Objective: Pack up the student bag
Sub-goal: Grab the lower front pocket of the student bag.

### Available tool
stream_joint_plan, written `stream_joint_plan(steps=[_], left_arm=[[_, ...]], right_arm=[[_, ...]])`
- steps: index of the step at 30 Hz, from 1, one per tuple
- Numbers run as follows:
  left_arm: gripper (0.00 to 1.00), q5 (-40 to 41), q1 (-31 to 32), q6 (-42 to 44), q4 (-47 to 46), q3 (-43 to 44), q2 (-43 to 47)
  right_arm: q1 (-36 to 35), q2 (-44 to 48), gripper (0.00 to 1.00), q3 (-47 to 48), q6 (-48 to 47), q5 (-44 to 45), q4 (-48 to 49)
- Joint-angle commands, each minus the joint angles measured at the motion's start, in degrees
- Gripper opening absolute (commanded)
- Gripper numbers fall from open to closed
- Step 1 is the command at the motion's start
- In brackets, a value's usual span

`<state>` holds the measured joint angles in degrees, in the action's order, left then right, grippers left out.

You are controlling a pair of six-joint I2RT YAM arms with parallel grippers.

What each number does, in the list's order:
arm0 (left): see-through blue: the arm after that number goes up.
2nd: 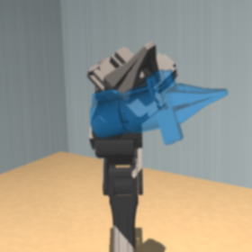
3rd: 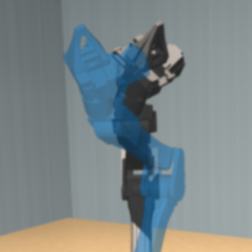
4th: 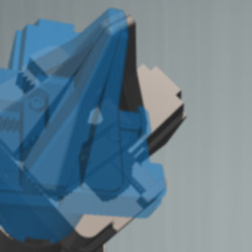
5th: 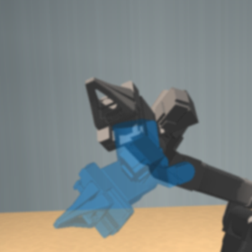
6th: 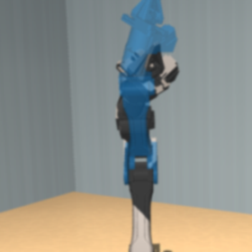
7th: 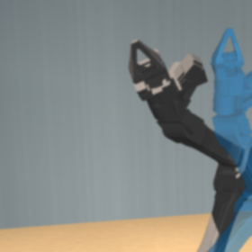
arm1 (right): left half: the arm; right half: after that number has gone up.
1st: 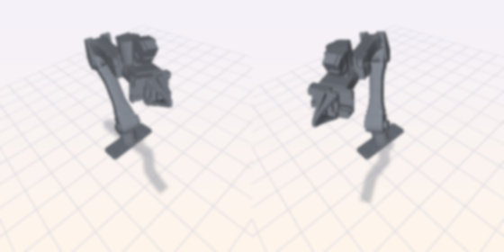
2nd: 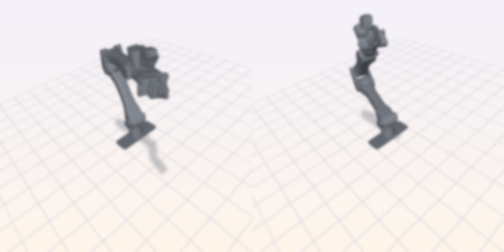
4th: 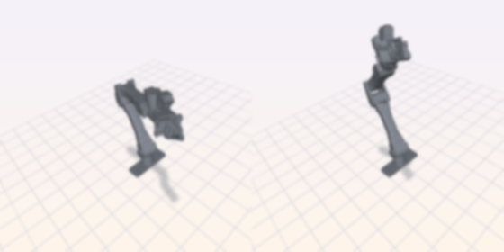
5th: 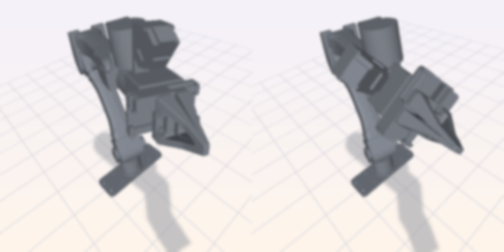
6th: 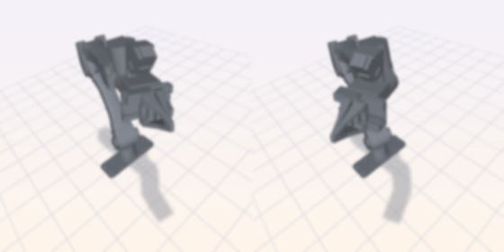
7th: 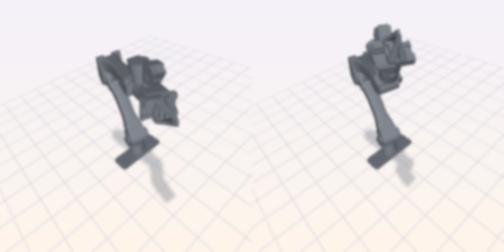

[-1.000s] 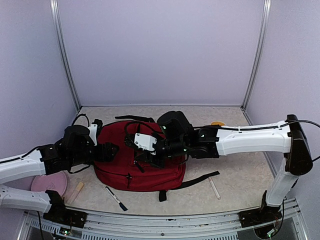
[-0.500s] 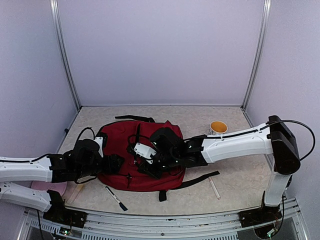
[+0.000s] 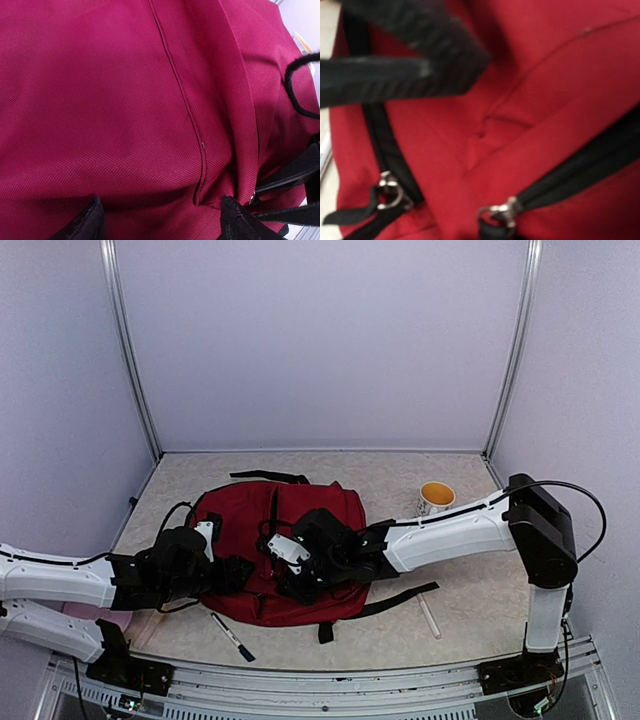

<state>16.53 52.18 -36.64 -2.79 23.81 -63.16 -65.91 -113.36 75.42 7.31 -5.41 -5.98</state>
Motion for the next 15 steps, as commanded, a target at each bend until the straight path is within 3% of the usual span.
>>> stream_joint_plan(steps=[1, 5, 9, 15], left_arm=[[0.76, -1.64, 0.55, -0.05, -3.24, -0.96, -1.15], [0.75, -1.93, 0.55, 0.47, -3.17, -0.70, -1.22], [0.71, -1.86, 1.16, 2.90, -2.79, -0.90, 0.82], [0.59, 2.38, 4.20, 5.23, -3.90, -3.59, 6.26]], right_arm=[[1.88, -1.60, 0.22, 0.59, 5.68, -2.59, 3.47], [2.68, -0.82, 0.00, 0.10, 6.48, -6.63, 5.08], [3.13, 1.22, 0.00, 0.42, 4.61, -11.16, 4.07], [5.36, 3.68, 0.00, 3.67, 6.81, -27.49, 1.76]])
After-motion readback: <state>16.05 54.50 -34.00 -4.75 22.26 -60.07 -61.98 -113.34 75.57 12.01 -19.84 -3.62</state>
